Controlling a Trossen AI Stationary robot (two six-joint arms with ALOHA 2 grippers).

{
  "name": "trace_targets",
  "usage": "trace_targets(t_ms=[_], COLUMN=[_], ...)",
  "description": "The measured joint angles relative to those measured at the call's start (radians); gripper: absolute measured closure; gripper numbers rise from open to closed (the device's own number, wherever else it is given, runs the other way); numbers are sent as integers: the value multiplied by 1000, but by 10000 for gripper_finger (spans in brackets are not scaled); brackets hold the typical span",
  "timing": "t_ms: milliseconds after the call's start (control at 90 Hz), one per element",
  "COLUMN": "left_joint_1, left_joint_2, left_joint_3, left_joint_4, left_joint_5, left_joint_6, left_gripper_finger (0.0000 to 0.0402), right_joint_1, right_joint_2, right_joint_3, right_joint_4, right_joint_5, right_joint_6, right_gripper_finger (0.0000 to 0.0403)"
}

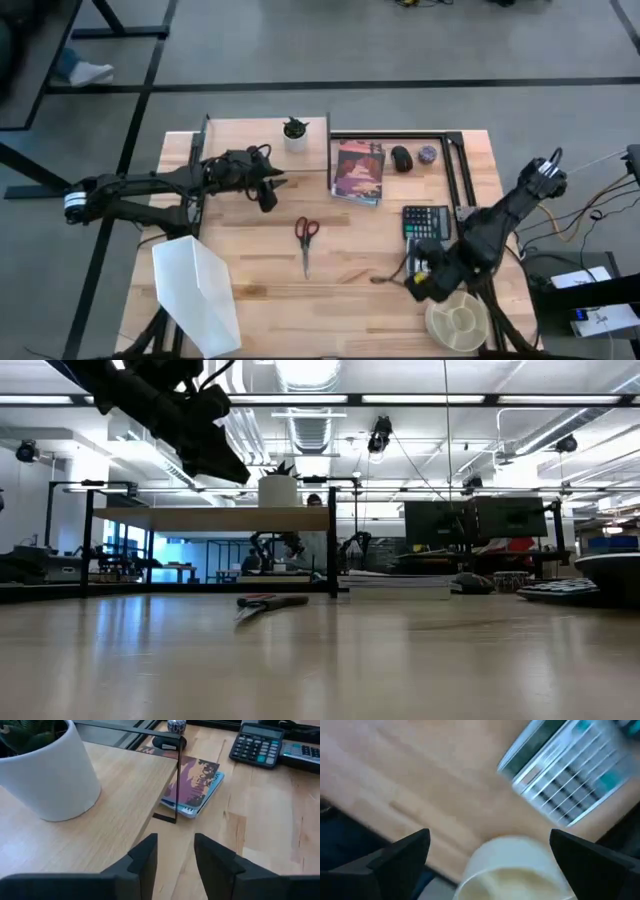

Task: Stock shelves
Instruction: Put the white pen organizer on the shelf

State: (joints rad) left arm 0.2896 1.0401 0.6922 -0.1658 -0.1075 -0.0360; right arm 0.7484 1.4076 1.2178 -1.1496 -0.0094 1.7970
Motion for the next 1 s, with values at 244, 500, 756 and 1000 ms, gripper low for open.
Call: trace_targets(t_ms=[244, 500, 756, 1000], left_joint_1=[0, 0, 0, 0], left_joint_2=[0, 0, 0, 0], left_joint_3=[0, 0, 0, 0], left_joint_4=[0, 0, 0, 0], left_joint_5=[0, 0, 0, 0], left_joint_6=[0, 15, 52, 54], left_gripper_finger=[280, 289, 298, 290], right_joint_1=[39, 73, 123, 145], right_joint_2=[124, 230, 267, 324], right_joint_3=[53, 123, 138, 138], right_joint_4=[26, 32, 101, 120], right_joint_5=[-109, -158, -182, -182], right_joint_6=[96, 138, 237, 240], right_gripper_finger=[9, 9, 9, 9])
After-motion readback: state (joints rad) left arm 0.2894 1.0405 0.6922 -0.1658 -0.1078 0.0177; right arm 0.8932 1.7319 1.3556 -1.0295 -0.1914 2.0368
